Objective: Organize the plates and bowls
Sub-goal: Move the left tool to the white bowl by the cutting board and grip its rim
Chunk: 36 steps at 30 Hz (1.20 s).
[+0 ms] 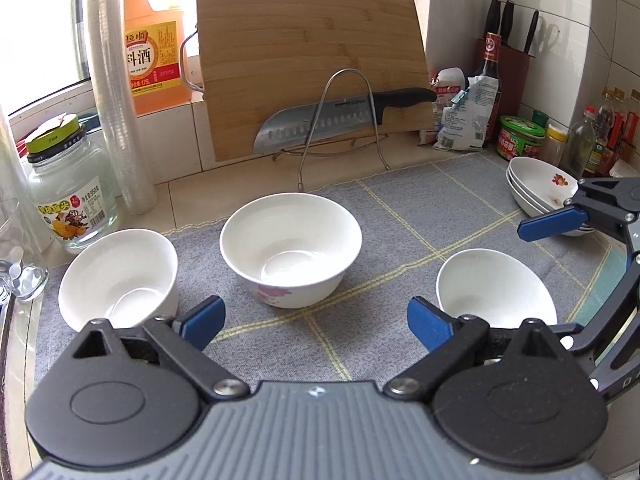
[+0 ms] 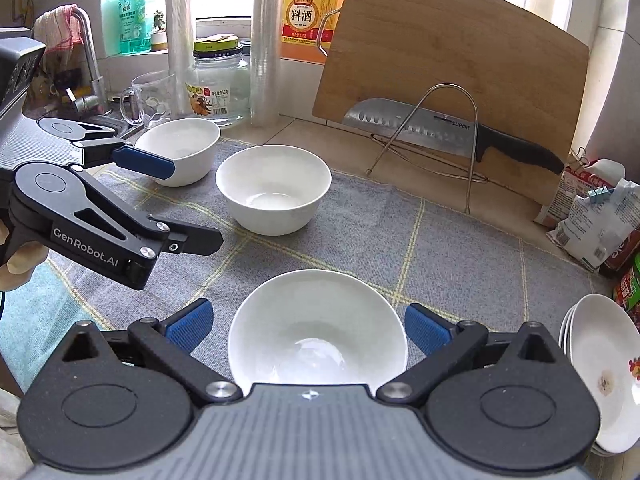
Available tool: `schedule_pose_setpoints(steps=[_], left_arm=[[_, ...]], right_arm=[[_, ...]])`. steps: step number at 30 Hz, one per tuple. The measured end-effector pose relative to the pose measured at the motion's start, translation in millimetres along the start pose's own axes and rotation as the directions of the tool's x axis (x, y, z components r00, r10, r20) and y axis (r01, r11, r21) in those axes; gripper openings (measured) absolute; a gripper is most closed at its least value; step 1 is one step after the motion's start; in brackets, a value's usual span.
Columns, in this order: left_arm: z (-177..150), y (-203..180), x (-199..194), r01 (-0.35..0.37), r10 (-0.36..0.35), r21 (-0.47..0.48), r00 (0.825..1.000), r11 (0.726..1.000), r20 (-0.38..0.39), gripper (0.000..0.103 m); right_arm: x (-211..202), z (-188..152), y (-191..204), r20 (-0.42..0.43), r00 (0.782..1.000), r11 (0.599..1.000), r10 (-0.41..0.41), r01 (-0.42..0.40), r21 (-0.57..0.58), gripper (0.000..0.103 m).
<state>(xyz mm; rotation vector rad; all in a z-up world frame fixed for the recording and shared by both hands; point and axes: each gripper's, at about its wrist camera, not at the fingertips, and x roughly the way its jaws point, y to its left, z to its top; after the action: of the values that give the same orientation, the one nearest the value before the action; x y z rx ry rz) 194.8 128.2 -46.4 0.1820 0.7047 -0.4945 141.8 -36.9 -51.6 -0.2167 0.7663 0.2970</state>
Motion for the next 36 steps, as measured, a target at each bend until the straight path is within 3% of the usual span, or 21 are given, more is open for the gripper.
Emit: schedule_pose_setpoints(steps=[11,24,28,36], left_arm=[[37.6,24.9,11.2,0.005,-0.003,0.073,1.0,0.997,-0.028,0.097],[68.8,46.6,61.3,0.066,-0.052,0.112,0.991,0.992,-0.122,0.094],[70.2,46.7,72.1,0.1,-0.082,0.121,0.985,0.988,-0.149,0.084],[73.6,54.9,91.6,0.124,-0.104,0.096,0.977,0.988,-0.185,0.075]], right_arm=[[25.2,23.9,7.2,0.011,1.0,0.999,0.027,-0.026,-0.026,0.103],[59.8,44.5,19.8,-0.003,1.0,0.998,0.026,-0.026,-0.062,0.103],[71.6,46.6,20.3,-0.025,1.0,0.998,0.019,-0.021,-0.064,0.103],[92.5,57.6,26.4,-0.057,0.998,0.996,0.017,-0.022,-0.088,0.101]])
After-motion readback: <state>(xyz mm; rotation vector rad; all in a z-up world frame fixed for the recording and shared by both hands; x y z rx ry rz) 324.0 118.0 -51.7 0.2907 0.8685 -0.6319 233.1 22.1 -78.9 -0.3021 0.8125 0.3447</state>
